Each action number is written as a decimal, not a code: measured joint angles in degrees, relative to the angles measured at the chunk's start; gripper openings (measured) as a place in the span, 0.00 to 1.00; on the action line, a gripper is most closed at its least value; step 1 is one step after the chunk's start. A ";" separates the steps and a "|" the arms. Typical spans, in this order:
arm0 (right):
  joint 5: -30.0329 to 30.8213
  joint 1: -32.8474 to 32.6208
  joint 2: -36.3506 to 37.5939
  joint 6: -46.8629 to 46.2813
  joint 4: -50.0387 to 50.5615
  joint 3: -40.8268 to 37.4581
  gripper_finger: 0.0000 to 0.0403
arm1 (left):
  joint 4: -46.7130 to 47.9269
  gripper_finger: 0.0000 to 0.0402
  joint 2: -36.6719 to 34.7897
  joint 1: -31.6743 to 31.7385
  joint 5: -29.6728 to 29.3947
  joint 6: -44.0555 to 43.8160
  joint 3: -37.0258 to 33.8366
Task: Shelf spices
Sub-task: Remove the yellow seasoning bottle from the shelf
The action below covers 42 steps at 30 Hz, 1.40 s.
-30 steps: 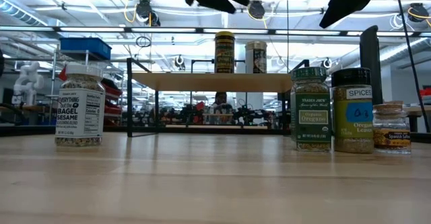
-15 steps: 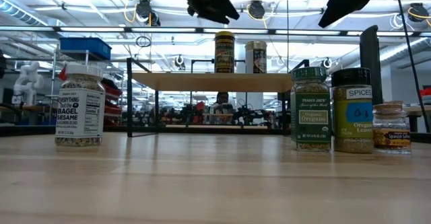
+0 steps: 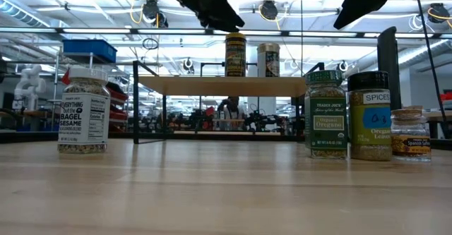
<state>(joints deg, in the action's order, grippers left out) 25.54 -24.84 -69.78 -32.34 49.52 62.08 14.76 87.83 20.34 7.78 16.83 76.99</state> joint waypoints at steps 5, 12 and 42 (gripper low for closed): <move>0.00 0.00 0.00 0.01 0.00 0.00 0.78 | 0.12 0.79 0.00 2.59 4.24 -1.28 0.00; 0.02 0.00 0.00 0.00 0.00 0.00 0.78 | 1.07 0.79 0.00 4.63 9.63 -1.45 0.00; 0.01 -0.01 0.00 0.22 -0.32 0.00 0.78 | 1.34 0.79 3.92 5.53 10.76 -1.04 -0.04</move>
<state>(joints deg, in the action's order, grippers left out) 25.55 -24.85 -69.78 -32.12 49.19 62.08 16.10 91.76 25.87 18.55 15.79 76.95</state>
